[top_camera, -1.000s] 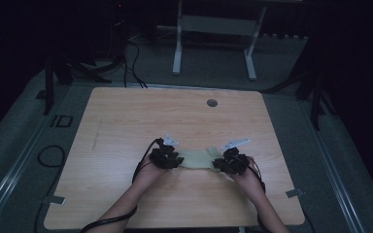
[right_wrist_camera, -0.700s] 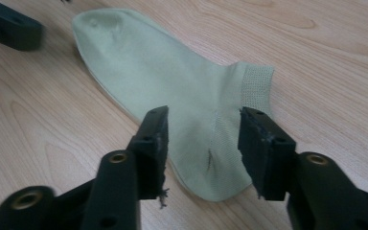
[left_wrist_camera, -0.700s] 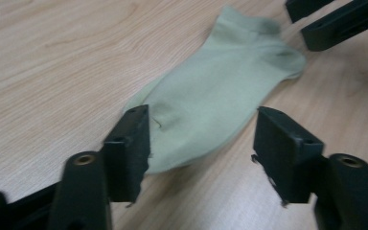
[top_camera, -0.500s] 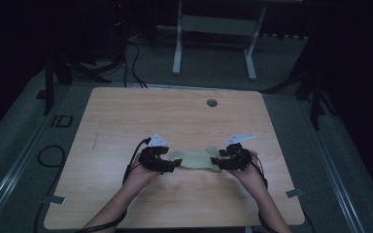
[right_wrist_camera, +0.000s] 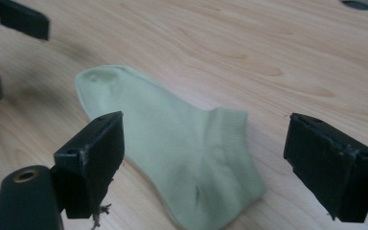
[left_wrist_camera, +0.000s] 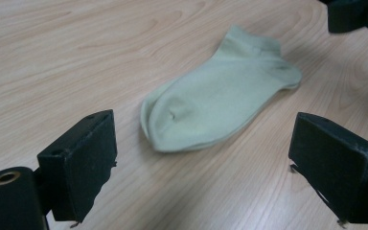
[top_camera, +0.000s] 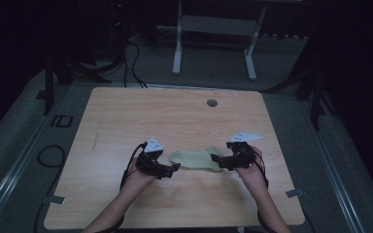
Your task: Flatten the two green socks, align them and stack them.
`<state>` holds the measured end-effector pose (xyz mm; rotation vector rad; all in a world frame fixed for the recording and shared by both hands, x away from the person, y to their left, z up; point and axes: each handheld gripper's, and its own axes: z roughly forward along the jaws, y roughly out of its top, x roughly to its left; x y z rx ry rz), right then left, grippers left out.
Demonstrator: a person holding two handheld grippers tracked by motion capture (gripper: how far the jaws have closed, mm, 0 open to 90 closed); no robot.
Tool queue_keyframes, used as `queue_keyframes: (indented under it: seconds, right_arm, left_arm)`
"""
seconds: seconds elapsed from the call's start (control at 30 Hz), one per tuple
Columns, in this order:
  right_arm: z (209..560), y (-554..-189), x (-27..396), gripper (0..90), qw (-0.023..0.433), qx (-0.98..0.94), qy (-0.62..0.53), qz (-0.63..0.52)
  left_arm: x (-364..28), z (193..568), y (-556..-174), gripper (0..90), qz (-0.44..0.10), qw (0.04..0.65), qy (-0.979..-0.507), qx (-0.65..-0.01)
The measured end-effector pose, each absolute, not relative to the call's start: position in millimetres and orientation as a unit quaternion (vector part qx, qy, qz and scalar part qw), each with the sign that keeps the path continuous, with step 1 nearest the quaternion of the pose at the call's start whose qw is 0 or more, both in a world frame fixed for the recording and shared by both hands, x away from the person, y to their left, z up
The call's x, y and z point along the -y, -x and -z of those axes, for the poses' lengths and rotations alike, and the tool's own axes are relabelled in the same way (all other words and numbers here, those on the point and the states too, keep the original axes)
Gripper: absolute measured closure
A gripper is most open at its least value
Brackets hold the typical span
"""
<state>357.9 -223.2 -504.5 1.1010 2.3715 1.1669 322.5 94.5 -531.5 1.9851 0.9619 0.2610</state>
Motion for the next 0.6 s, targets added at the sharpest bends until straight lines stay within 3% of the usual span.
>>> queue_keyframes:
  seconds: [0.4, 0.6]
  right_arm:
    - [513.4, -348.1, 239.3, 14.0, 0.155, -0.818, -0.375, -0.407]
    - [522.4, -342.9, 253.5, 13.9, 0.153, -0.816, -0.382, -0.407]
  left_arm:
    - [-120.5, 534.6, -311.2, 9.4, -0.127, 0.435, -0.791, -0.411]
    - [-128.3, 538.4, -307.2, 2.1, -0.126, 0.425, -0.791, -0.423]
